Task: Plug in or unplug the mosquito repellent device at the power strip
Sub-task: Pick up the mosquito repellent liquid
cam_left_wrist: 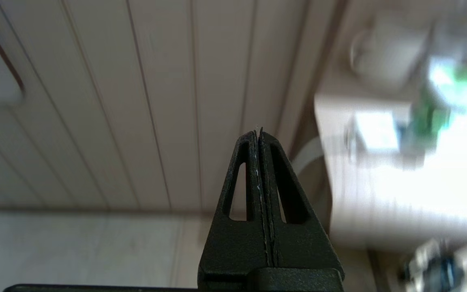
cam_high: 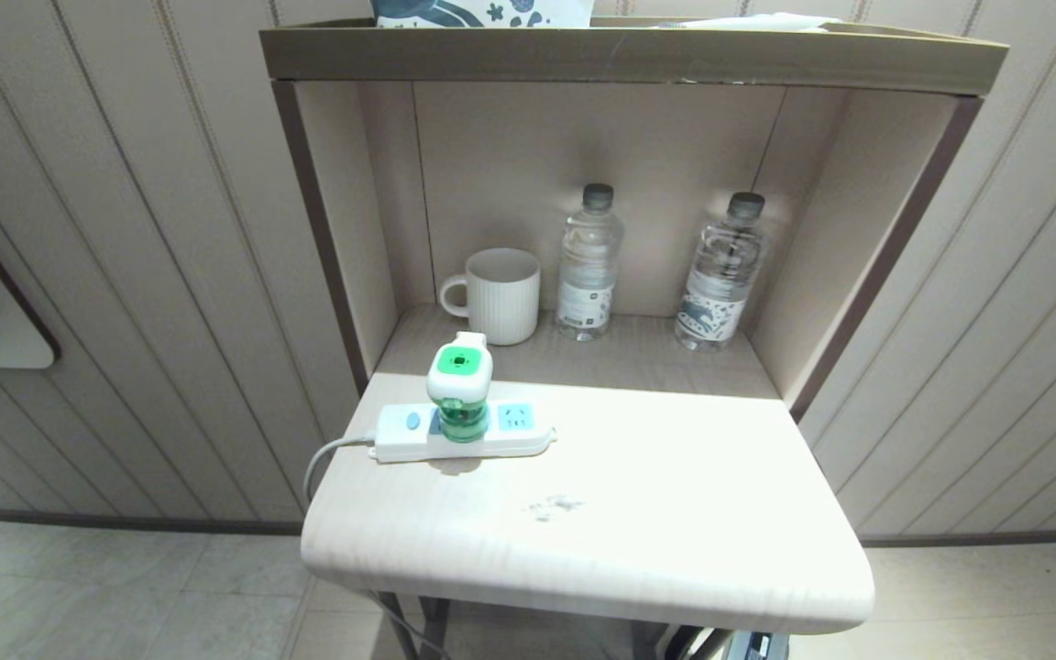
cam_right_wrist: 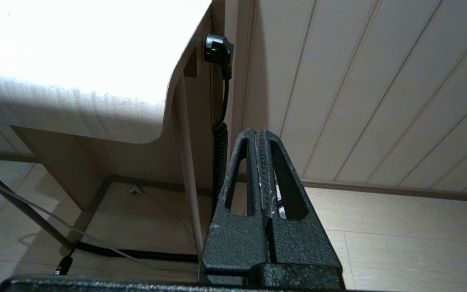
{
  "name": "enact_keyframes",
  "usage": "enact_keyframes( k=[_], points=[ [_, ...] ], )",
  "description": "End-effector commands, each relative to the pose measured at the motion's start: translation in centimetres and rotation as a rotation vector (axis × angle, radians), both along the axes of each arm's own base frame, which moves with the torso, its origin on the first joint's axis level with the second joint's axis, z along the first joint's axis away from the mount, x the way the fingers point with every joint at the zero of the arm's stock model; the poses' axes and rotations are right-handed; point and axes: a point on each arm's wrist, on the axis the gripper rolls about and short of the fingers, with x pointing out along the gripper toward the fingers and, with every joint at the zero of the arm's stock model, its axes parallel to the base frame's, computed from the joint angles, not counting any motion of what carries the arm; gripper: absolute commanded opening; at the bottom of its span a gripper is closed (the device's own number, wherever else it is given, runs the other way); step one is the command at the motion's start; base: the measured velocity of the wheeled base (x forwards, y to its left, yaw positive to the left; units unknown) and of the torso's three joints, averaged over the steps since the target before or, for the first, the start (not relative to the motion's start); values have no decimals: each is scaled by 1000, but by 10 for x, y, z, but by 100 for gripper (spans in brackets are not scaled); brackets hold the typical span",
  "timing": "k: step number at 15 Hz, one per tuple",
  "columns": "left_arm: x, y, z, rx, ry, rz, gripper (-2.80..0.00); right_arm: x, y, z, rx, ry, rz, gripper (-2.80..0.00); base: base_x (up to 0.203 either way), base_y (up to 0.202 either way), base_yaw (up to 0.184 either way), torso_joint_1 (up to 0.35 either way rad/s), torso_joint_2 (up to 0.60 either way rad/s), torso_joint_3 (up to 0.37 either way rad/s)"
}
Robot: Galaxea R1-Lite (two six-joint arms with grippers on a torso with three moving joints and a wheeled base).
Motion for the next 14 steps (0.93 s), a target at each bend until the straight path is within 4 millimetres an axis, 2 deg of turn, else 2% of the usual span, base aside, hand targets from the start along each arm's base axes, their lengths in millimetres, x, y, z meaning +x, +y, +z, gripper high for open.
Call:
enact_keyframes(
  k=[1, 3, 4, 12, 14],
  points=[
    [-31, 7, -52, -8, 2, 0, -280, 0, 0, 0, 0, 1, 0, -280, 0, 0, 0, 0, 0, 0],
    [-26, 4, -92, 1, 90, -18, -280, 0, 0, 0, 0, 1, 0, -280, 0, 0, 0, 0, 0, 0],
    [-23, 4, -98, -5, 67, -24, -280, 0, 0, 0, 0, 1, 0, -280, 0, 0, 0, 0, 0, 0],
    [-21, 4, -99, 96, 15, -133, -280, 0, 0, 0, 0, 1, 0, -280, 0, 0, 0, 0, 0, 0],
    [-21, 5, -102, 131, 16, -105, -280, 0, 0, 0, 0, 1, 0, -280, 0, 0, 0, 0, 0, 0]
  ],
)
